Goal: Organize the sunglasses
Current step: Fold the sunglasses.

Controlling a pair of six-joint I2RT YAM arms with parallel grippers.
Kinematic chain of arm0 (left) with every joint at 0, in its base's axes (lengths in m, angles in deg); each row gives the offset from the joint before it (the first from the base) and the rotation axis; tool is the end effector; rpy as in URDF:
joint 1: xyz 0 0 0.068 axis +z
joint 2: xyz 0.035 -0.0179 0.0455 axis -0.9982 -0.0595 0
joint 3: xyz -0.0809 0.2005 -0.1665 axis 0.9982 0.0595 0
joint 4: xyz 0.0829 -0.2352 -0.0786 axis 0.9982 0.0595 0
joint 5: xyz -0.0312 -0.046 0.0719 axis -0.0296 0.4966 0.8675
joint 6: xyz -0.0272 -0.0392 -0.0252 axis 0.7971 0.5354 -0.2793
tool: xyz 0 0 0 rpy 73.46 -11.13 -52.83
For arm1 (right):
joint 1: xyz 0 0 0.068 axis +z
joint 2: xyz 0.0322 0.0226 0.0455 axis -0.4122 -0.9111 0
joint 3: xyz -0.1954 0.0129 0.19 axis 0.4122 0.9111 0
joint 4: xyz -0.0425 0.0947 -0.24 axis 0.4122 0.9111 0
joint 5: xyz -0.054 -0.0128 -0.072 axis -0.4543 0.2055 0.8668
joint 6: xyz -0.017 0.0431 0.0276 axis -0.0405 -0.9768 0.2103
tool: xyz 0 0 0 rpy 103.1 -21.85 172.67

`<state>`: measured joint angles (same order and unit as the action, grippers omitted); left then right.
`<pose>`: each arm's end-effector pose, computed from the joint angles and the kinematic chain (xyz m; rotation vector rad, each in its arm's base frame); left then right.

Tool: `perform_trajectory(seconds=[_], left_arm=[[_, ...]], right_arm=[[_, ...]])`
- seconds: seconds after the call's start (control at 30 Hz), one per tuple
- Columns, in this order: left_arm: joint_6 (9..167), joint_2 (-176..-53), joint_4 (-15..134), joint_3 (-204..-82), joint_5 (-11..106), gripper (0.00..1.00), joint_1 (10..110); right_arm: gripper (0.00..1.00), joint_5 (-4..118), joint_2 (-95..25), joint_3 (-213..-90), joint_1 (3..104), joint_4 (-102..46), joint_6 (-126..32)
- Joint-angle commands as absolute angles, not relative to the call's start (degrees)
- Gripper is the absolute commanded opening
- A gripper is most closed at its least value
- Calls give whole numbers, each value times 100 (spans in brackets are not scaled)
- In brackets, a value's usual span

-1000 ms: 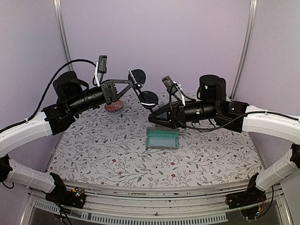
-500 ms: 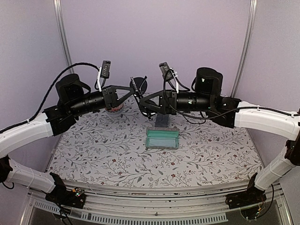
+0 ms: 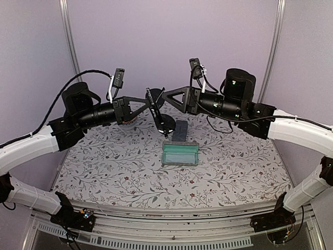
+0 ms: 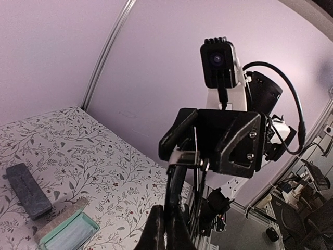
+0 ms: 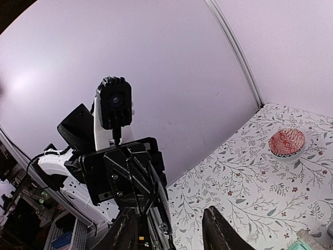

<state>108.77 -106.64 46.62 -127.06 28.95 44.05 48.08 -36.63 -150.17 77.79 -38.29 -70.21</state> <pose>0.1930 -0.1990 0.3742 0.5570 1.5921 -1.3712 0.1974 0.2835 0.4032 -0.5975 1.6069 1.3524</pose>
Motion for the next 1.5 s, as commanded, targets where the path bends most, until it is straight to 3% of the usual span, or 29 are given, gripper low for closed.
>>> perform_trajectory(seconds=[0.0, 0.27, 0.37, 0.53, 0.67, 0.97, 1.17, 1.3, 1.4, 1.47], left_arm=[[10818, -10611, 4572, -12603, 2697, 0, 4390], [10867, -10602, 4545, -12594, 2617, 0, 4389], [10913, -10581, 4545, -12594, 2614, 1, 4393], [11053, -10538, 4522, -12490, 2576, 23, 4389], [11258, -10565, 4272, -12258, 2297, 26, 4388], [11363, -10682, 4158, -12248, 2198, 24, 4379], [11566, -10901, 3950, -12397, 2013, 15, 4385], [11530, -10957, 3899, -12375, 1917, 3, 4382], [11333, -10932, 4115, -12394, 2039, 0, 4385], [11118, -10931, 4330, -12453, 2140, 0, 4390]], right_arm=[[40, 4944, -3811, -15265, 7753, -3573, -6894], [7, 4660, -3916, -15339, 7752, -3649, -6850], [3, 4709, -3932, -15348, 7754, -3654, -6869], [2, 4973, -3908, -15340, 7757, -3711, -6937], [2, 4989, -3918, -15340, 7756, -3802, -6987], [2, 4703, -3959, -15323, 7753, -3931, -6989], [2, 4345, -3985, -15247, 7753, -4073, -6952], [3, 4454, -3941, -15171, 7753, -4079, -6965], [17, 4712, -3829, -15035, 7738, -3976, -6978], [33, 4966, -3708, -14907, 7725, -3815, -6993]])
